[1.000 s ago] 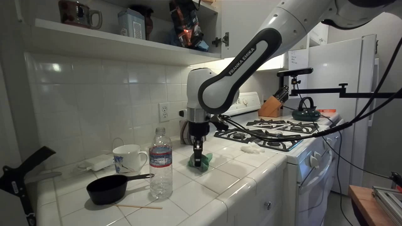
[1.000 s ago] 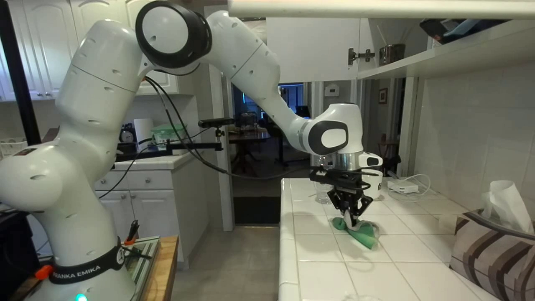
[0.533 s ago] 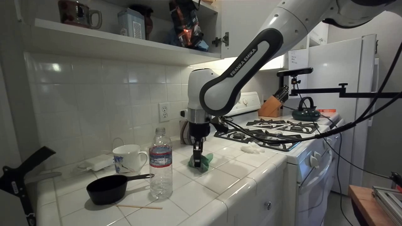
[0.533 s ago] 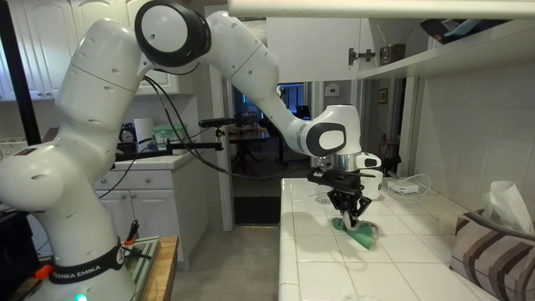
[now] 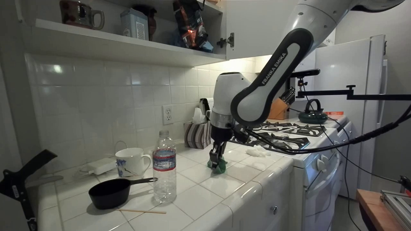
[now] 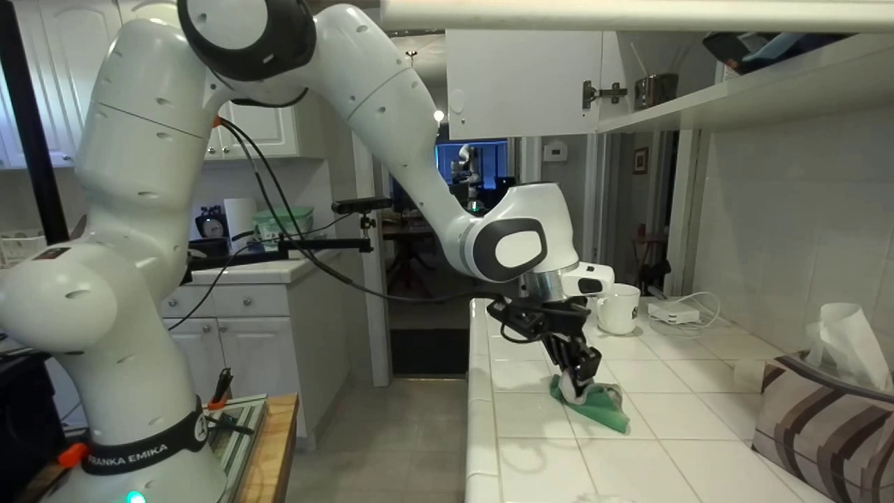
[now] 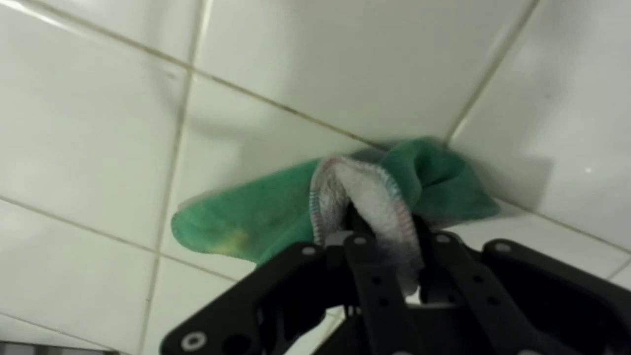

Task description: Move the white mug to the left then use the green towel to wipe the countertop.

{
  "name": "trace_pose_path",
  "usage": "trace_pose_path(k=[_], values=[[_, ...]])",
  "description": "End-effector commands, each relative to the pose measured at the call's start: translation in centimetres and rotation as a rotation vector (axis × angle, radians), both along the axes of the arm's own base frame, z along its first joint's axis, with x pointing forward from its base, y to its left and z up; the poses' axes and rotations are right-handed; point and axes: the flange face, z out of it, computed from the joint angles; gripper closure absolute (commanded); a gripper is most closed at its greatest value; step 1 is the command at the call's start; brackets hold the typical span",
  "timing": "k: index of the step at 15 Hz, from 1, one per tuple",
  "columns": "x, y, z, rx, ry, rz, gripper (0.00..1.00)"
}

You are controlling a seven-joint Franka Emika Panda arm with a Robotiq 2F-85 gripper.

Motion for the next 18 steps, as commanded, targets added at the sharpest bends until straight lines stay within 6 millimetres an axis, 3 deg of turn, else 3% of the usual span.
trace_pose_path(k=[1,4,6,9,13,18], values=[[-5.3,-5.7,-3.2,-0.023,0.073,-0.168,0.95],[-7.8,-10.1,-3.1,-0.003,0.096,-0.292,0.95],[-9.7,-12.0,-3.8,0.017,0.128,-0.341,0.95],[-12.1,-12.3,-4.6,0.053,0.167,-0.361,0.95],[-11.3,-7.9,-3.4,0.022,0.154,-0.179,0.95],[-8.6,0.1,-2.1,-0.079,0.102,0.09,0.95]])
